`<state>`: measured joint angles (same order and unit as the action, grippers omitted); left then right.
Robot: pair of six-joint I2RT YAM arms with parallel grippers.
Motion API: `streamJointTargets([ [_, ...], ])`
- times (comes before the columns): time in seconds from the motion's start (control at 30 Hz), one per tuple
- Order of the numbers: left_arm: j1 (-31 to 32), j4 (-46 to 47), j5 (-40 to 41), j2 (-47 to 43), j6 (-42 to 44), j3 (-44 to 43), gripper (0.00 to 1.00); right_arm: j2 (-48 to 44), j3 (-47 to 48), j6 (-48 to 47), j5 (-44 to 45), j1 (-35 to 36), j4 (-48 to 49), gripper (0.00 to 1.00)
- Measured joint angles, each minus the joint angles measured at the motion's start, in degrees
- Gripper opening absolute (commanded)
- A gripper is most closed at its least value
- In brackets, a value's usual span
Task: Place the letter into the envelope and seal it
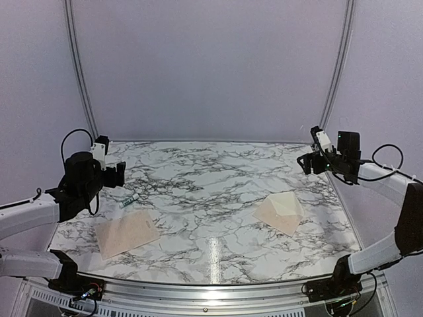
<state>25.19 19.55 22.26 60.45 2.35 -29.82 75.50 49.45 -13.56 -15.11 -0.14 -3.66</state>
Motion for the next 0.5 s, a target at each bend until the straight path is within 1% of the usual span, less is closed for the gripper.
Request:
streamJointTargets([
  [0.07,0.2,0.7,-0.7,0.0,0.3,0.0,0.93,0.3,0.0,0.0,-0.5,-0.2,0.5,0.98],
  [0.2,0.5,-0.1,-2.9,0.4,0.4,-0.8,0.77,0.4,0.0,-1.0,-3.4,-0.5,1.2,0.98],
  [0.27,1.0,-3.1,-4.4,2.1,-0.3,-3.7,0.71,0.4,0.0,-2.8,-5.8,-0.5,1.0,0.96],
  [0.3,1.2,-4.8,-5.0,3.2,-1.0,-5.7,0.70,0.5,0.0,-3.6,-7.0,-0.5,1.0,0.95],
  [0.4,5.0,-10.2,-6.7,7.0,-3.5,-13.0,0.64,1.2,0.2,-6.3,-10.1,-0.5,-0.5,0.90],
  [0.5,9.6,-14.9,-7.6,8.9,-8.2,-17.6,0.61,3.0,1.6,-8.8,-13.2,-0.5,-4.2,0.87],
])
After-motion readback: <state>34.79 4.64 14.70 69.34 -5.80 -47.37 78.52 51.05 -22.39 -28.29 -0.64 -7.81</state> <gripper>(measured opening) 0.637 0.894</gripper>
